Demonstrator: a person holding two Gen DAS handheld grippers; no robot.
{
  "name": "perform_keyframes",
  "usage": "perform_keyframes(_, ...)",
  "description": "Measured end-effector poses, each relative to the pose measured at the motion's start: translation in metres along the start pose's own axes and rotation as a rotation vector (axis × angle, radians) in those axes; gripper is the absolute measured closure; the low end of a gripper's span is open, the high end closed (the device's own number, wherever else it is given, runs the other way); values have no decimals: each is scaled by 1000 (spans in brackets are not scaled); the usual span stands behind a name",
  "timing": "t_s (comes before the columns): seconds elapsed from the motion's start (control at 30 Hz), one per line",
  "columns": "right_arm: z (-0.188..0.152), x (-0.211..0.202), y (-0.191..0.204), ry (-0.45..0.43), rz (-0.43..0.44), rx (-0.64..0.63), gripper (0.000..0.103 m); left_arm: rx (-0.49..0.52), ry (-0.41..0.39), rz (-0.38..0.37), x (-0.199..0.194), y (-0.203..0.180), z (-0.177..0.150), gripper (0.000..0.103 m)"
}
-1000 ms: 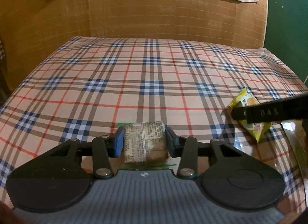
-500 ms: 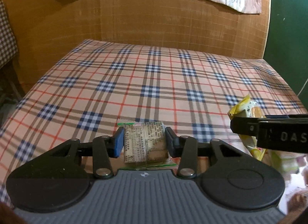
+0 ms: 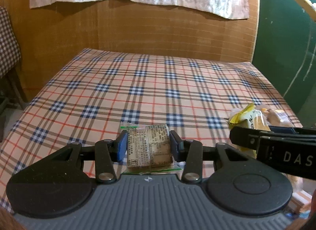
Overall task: Organize snacks
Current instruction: 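Carry the green-wrapped cake and yellow cracker packet over the white box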
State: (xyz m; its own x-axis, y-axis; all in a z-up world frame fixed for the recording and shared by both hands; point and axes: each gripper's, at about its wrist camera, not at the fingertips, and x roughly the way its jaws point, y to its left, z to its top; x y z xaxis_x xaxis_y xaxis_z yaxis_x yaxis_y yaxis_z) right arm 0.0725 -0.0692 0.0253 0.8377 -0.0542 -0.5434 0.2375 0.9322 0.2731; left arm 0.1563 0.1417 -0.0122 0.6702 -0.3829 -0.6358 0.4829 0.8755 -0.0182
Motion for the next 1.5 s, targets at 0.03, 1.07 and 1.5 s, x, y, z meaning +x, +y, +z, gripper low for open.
perform_keyframes(0.03,-3,-6,-2,-4,-4,7,48,1,-1,-8,-6,-4,-2,52)
perform_keyframes(1.07,-51,-124,-79,-113,-146,120,48,89,-17,-219,-93,-102,-40,52)
perform_keyframes(1.5,-45,-134,-111,-140,-192,174,48,127,0,-275,-76,-128,-33,52)
